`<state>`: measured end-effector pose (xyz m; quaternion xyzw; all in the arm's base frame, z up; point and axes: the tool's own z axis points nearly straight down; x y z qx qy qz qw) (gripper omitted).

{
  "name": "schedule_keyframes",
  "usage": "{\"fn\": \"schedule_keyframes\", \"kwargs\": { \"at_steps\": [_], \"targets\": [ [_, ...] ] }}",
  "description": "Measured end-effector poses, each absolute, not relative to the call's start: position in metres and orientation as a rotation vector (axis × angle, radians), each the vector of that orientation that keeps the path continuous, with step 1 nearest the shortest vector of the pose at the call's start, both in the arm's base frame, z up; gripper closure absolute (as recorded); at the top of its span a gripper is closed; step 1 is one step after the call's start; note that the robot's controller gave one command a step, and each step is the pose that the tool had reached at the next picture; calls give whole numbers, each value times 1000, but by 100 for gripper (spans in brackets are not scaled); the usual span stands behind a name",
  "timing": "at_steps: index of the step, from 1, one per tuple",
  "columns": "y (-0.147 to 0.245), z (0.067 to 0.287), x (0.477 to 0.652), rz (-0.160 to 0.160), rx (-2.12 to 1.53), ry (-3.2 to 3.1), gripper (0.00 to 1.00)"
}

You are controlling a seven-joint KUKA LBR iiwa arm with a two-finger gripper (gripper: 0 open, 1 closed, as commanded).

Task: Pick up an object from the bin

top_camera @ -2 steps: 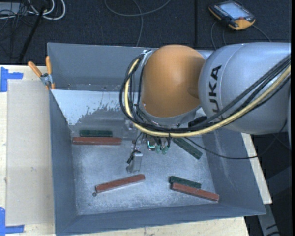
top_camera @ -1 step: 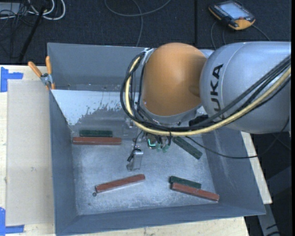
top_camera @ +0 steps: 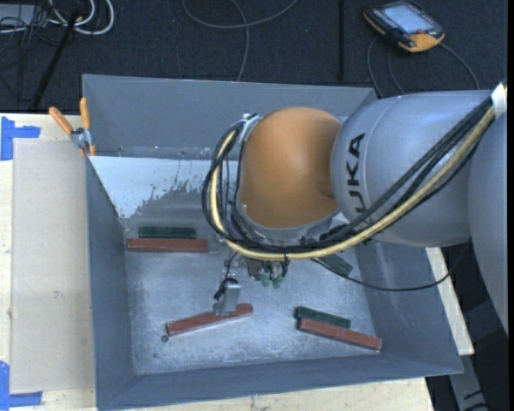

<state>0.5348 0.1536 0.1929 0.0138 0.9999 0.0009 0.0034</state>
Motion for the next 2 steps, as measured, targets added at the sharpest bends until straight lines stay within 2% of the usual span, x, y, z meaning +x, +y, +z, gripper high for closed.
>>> {"fn": "schedule_keyframes", "kwargs": {
  "at_steps": [1, 2],
  "targets": [
    [145, 124, 527, 1, 72, 3139, 0],
    [167, 96, 491, -3, -148, 3143, 0]
  ]
}}
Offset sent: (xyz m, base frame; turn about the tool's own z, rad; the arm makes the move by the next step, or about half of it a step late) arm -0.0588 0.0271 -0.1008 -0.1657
